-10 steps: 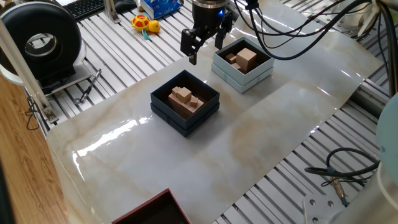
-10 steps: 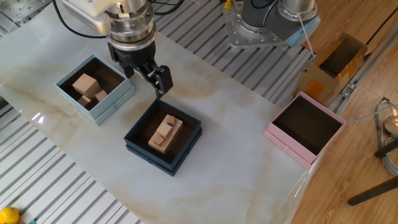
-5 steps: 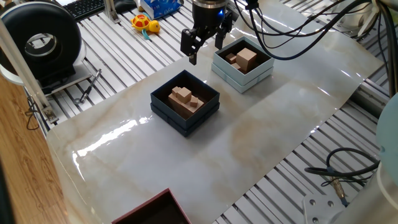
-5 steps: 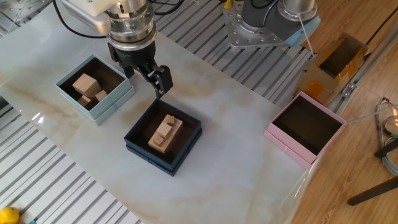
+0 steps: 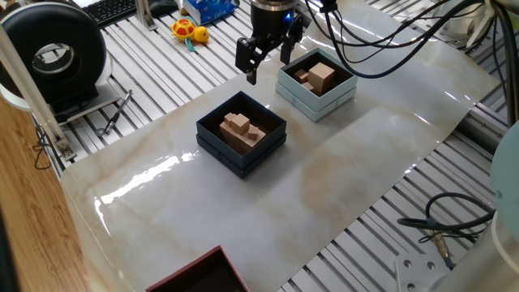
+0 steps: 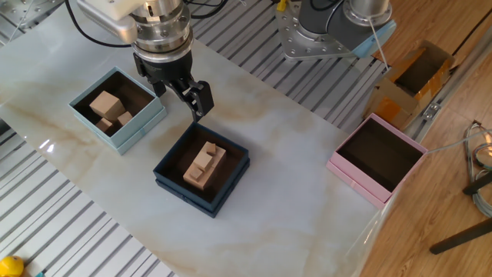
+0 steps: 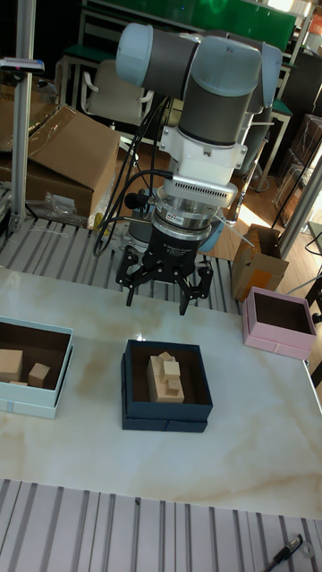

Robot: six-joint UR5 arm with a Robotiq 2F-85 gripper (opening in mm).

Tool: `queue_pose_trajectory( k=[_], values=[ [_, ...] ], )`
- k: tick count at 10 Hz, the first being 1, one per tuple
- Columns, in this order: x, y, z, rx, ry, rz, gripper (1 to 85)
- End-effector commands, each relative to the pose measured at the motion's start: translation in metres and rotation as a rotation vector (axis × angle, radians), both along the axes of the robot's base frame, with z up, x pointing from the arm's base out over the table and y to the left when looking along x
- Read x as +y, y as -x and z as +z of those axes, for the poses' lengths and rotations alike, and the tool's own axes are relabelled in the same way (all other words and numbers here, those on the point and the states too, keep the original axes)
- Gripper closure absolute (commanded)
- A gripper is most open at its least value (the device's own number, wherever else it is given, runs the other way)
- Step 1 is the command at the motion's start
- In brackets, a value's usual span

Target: Move an object from one box to another

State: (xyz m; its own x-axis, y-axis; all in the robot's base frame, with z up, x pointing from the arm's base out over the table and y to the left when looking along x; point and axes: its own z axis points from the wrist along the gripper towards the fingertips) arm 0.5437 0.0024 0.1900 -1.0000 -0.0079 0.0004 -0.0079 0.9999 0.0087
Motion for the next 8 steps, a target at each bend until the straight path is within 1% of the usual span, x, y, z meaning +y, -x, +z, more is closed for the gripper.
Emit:
queue_pose_trajectory(
  k=[1, 8],
  values=[
    [0.0001, -0.0322, 0.0018, -0.125, 0.019, 0.163, 84.3],
    [-0.0022, -0.0320, 0.0019, -0.124, 0.030, 0.184, 84.3]
  ],
)
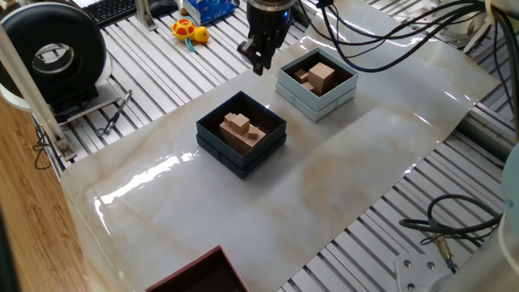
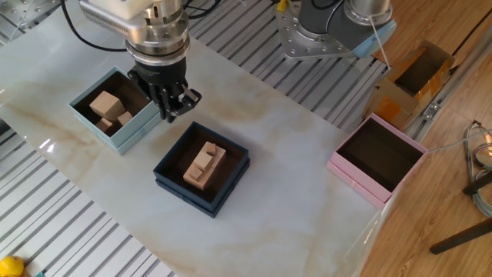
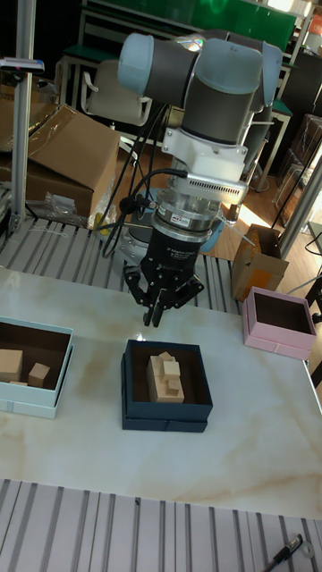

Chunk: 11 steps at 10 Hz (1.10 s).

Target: Move an object from one box to another

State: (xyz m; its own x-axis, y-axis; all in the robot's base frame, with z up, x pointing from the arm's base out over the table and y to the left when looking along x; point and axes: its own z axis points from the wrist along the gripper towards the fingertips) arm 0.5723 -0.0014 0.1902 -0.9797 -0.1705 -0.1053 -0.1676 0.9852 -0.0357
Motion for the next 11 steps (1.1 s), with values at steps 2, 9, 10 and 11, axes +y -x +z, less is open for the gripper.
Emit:
queue_pose_trajectory(
  k=[2, 9, 10, 11],
  values=[
    [0.000, -0.001, 0.002, -0.004, 0.004, 0.048, 84.3],
    [0.012, -0.020, 0.005, -0.081, -0.058, -0.017, 84.3],
    [0.006, -0.017, 0.004, -0.069, -0.032, 0.000, 84.3],
    [0.006, -0.001, -0.002, -0.010, -0.035, -0.037, 84.0]
  ],
)
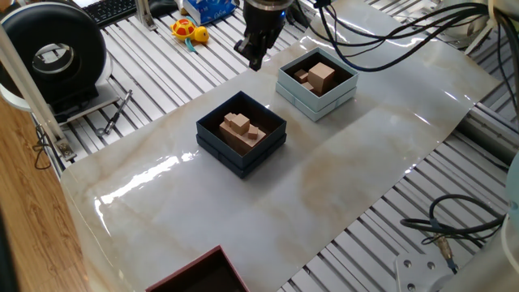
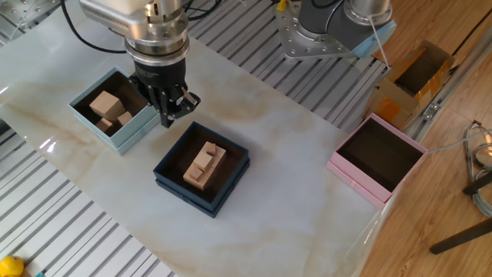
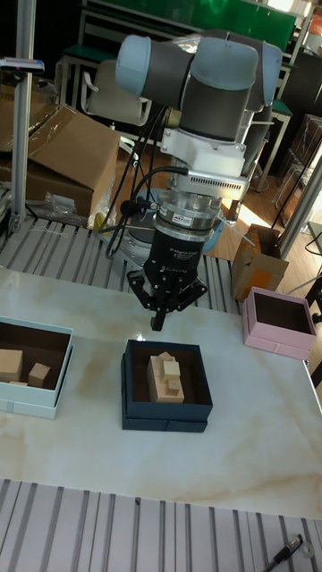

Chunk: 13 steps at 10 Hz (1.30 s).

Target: Move an object from one box to another

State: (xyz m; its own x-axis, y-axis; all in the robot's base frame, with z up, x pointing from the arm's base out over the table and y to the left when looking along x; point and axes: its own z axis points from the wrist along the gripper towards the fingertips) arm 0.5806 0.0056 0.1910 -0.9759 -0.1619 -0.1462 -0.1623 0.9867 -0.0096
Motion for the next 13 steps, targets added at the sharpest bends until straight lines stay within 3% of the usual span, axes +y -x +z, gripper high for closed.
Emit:
queue_pose_trajectory(
  k=[1, 3, 5, 6, 8, 9, 10, 11, 13],
  values=[
    [0.014, 0.017, -0.009, 0.076, -0.043, -0.055, 80.0],
    [0.035, 0.030, -0.022, 0.109, -0.088, -0.084, 79.0],
    [0.036, 0.037, -0.024, 0.109, -0.094, -0.108, 78.0],
    [0.045, 0.029, -0.023, 0.079, -0.132, -0.122, 79.0],
    [0.064, 0.025, -0.019, 0.066, -0.207, -0.107, 75.3],
    [0.065, 0.023, -0.020, 0.062, -0.209, -0.084, 66.7],
    [0.045, 0.026, -0.035, 0.086, -0.110, -0.032, 64.3],
    [0.039, 0.029, -0.048, 0.112, -0.072, -0.009, 64.0],
    [0.039, 0.032, -0.053, 0.108, -0.078, 0.039, 64.0]
  ],
)
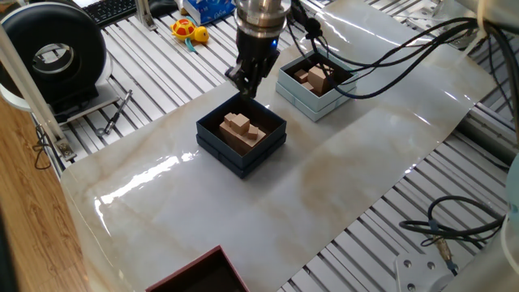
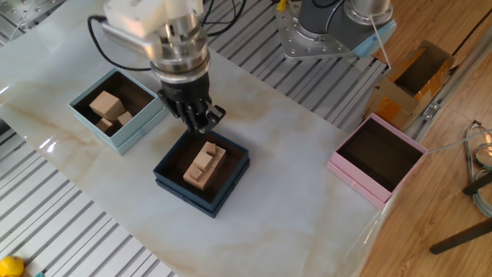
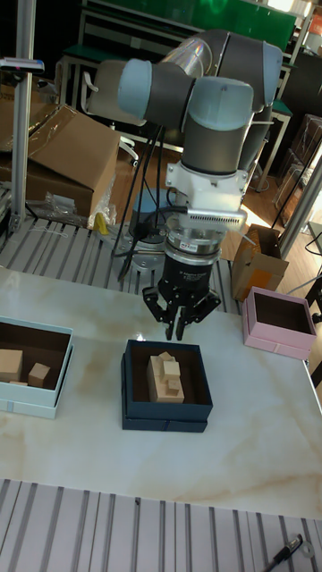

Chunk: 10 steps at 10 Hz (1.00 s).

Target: Move an object from one box to another

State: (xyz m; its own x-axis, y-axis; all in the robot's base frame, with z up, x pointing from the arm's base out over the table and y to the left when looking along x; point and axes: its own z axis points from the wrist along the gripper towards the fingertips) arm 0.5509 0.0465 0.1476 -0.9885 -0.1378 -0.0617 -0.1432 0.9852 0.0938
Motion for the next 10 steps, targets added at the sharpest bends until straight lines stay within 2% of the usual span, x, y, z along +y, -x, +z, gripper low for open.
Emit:
queue_pose_trajectory(
  k=[1, 2, 3, 4, 5, 8, 10],
  values=[
    [0.002, 0.002, -0.002, -0.008, -0.012, 0.041, 64.0],
    [0.002, -0.006, 0.000, -0.043, -0.012, 0.020, 64.0],
    [0.006, -0.009, 0.001, -0.051, -0.027, 0.008, 63.3],
    [0.007, -0.010, 0.001, -0.057, -0.028, 0.029, 56.0],
    [0.000, -0.005, -0.001, -0.042, -0.002, 0.068, 51.0],
    [-0.007, 0.017, -0.022, 0.004, 0.063, 0.108, 48.0],
    [-0.003, 0.023, -0.026, 0.012, 0.055, 0.127, 46.3]
  ],
)
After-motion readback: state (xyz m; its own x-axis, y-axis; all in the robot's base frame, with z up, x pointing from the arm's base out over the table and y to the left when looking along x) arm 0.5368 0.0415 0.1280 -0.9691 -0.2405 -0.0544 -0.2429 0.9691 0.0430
